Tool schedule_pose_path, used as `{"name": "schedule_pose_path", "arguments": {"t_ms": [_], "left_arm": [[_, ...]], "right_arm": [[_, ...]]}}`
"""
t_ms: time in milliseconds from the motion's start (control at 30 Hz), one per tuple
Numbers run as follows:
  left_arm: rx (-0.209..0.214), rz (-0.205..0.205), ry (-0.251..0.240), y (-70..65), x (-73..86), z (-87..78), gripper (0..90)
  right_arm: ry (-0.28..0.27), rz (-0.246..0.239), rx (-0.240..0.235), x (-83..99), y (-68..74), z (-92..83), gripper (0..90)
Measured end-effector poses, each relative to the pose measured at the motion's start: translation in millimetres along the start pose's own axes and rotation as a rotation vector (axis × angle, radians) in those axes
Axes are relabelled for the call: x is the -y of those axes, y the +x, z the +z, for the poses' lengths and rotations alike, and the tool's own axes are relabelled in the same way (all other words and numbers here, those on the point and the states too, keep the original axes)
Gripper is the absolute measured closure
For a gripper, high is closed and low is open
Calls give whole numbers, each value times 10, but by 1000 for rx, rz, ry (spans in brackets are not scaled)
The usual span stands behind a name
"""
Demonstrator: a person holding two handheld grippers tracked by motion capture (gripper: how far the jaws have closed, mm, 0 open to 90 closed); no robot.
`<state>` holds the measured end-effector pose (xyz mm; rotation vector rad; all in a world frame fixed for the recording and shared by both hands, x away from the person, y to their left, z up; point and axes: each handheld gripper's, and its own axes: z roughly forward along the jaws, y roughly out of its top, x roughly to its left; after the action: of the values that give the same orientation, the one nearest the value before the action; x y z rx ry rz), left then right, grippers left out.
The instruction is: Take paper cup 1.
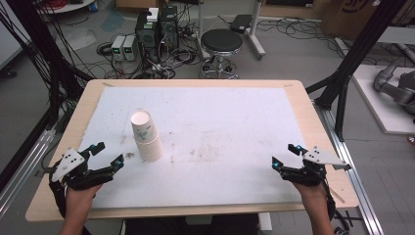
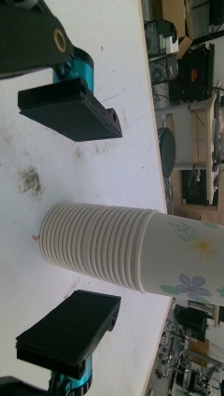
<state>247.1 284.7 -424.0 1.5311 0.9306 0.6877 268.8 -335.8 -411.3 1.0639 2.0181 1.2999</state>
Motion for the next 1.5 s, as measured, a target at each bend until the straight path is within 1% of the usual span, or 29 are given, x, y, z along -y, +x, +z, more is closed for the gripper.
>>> {"name": "schedule_pose_path", "arguments": {"t_ms": [133,233,333,400,500,567,600,667,800,833,1033,1067,1133,1200,1300,1333,1367,1400,1500], "left_arm": [[3,3,-1,-6,-1,12,166],[2,2,-2,-8,-3,21,166],[2,-2,-5,-3,0,22,166],[3,-2,-5,2,1,26,166],[4,-6,-7,14,4,43,166],[9,-12,-10,13,6,54,166],[15,-7,-12,13,2,62,166],[15,-13,-16,8,0,70,166],[26,-6,-8,4,-14,78,166],[27,-4,-9,-2,-17,77,166],[40,1,-19,-52,-43,62,166],[44,-1,-21,-58,-50,64,166],[52,-13,-29,-81,-81,67,166],[53,-9,-29,-93,-96,69,166],[57,-1,-36,-121,-164,77,166],[67,-3,-41,-126,-211,79,165],[67,-3,-41,-126,-211,79,164],[79,-14,-47,-131,-249,85,164],[87,-12,-48,-136,-293,97,162]], "right_arm": [[1,7,0,10,-5,-20,206],[2,-3,-2,14,-3,-18,206],[3,-2,-4,13,2,-13,206],[0,10,-4,12,7,-4,206],[-4,8,-5,9,-3,7,206],[-8,16,-12,11,-10,16,206],[-9,17,-14,13,-8,20,206],[-7,22,-18,21,3,22,206],[-6,28,-28,30,7,14,206],[5,23,-24,38,24,4,206],[12,0,-23,43,69,-22,206],[2,-7,-23,31,75,-27,206],[5,-6,-25,16,84,-25,206],[12,-5,-26,7,90,-15,206],[11,-7,-23,5,87,-2,206],[14,-3,-21,4,84,4,206],[15,-4,-20,4,85,4,206],[15,-5,-21,3,88,4,206],[16,-13,-20,2,104,6,206]]}}
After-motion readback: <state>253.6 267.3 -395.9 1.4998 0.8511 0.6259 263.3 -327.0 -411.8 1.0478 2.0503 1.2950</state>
